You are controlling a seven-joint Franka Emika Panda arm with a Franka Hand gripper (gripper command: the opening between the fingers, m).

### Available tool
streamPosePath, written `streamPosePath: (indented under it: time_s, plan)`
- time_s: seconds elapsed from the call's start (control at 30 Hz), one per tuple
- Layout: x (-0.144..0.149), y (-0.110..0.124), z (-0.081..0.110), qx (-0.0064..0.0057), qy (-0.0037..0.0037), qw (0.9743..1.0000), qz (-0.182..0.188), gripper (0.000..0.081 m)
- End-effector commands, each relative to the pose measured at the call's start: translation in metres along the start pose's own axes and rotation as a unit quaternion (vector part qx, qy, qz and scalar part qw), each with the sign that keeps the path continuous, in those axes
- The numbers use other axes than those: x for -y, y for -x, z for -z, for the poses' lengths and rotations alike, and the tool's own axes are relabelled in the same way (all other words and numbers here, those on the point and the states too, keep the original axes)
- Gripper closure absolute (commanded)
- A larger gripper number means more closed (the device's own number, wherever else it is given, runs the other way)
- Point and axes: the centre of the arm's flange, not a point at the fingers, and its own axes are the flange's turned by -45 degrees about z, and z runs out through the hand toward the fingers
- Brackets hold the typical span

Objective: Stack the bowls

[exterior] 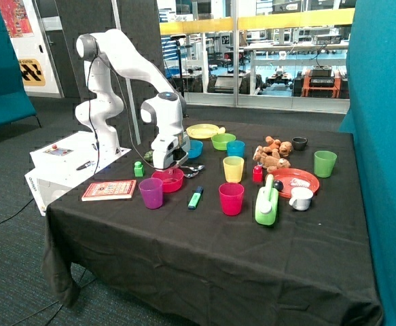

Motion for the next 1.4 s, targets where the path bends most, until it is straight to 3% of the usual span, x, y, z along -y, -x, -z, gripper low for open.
streamPosePath:
  time_s: [0.0,0.07,0.2,0.27,0.33,1.3,1.37]
  plan:
    - [0.0049,-0.001,-0.0047,-0.0004,0.00032,1.0,0.001,0.0457]
    - [0.0055,-0.0015,-0.0046,-0.0004,0.00032,1.0,0.001,0.0475]
    - [0.0058,-0.0031,-0.0034,-0.0004,0.00032,1.0,-0.001,0.059]
    - [0.0065,-0.0036,-0.0016,-0.0004,0.00032,1.0,-0.001,0.0746]
    - [0.0077,-0.0036,-0.0005,-0.0004,0.00032,1.0,0.0,0.0792]
    - [0.0074,0.0033,-0.0024,-0.0004,0.00032,1.0,0.0,0.0808]
    - [0.0077,0.0034,-0.004,-0.0004,0.00031,0.9999,-0.014,0.0808]
